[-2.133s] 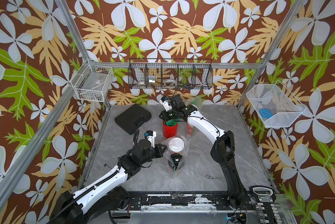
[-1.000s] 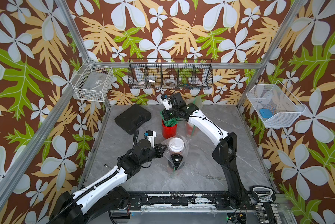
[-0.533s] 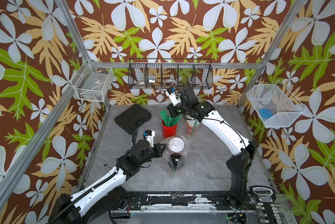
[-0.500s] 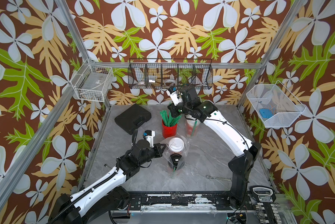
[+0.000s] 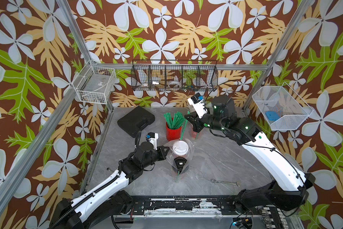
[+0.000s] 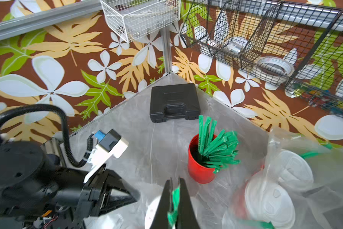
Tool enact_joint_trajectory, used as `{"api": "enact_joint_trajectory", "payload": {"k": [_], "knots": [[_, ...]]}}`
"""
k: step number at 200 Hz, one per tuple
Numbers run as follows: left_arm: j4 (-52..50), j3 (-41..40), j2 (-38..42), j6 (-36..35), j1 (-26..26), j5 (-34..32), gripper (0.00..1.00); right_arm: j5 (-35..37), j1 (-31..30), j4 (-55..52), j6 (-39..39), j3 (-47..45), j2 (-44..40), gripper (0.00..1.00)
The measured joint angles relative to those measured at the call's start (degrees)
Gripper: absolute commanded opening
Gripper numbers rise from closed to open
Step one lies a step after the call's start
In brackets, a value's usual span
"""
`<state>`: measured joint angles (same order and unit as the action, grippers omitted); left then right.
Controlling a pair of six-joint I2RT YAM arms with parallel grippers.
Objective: Pack milk tea into plastic carrier bags
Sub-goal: Pick up the straw from the container, then place the straw in the plastic carrier bag.
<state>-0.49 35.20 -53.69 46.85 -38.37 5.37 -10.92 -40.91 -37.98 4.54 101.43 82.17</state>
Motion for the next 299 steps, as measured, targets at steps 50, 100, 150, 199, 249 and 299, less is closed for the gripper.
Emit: {"api": "enact_joint_trajectory", "payload": {"k": [50,100,150,199,249,299], "knots": [[-1.73,0.09,0.46,1.07,0.00,-1.44,0.00,-8.02,-0.09,2.05,2.73,-10.34,-8.28,0.00],[-1.81,0.24,0.46,1.27,0.00,-1.42,0.00,-13.77,-1.33,5.70,4.00,-13.55,-8.79,0.00],[-1.79,0.42,1.60,1.25,-0.04,-0.98,0.00,-14.25,-1.97,9.05,3.85,-14.69,-4.81,0.00],[-1.73,0.42,1.46,1.22,-0.04,-0.57,0.00,-10.03,-2.21,10.47,1.42,-12.70,-3.08,0.00],[-1.31,0.42,1.14,1.03,-0.04,-0.33,0.00,-6.71,-2.27,10.95,-0.98,-11.06,-0.87,0.00],[-0.94,0.44,1.14,1.05,-0.20,0.11,0.00,-6.14,-2.25,13.66,-1.77,-10.99,-0.28,0.00]]}}
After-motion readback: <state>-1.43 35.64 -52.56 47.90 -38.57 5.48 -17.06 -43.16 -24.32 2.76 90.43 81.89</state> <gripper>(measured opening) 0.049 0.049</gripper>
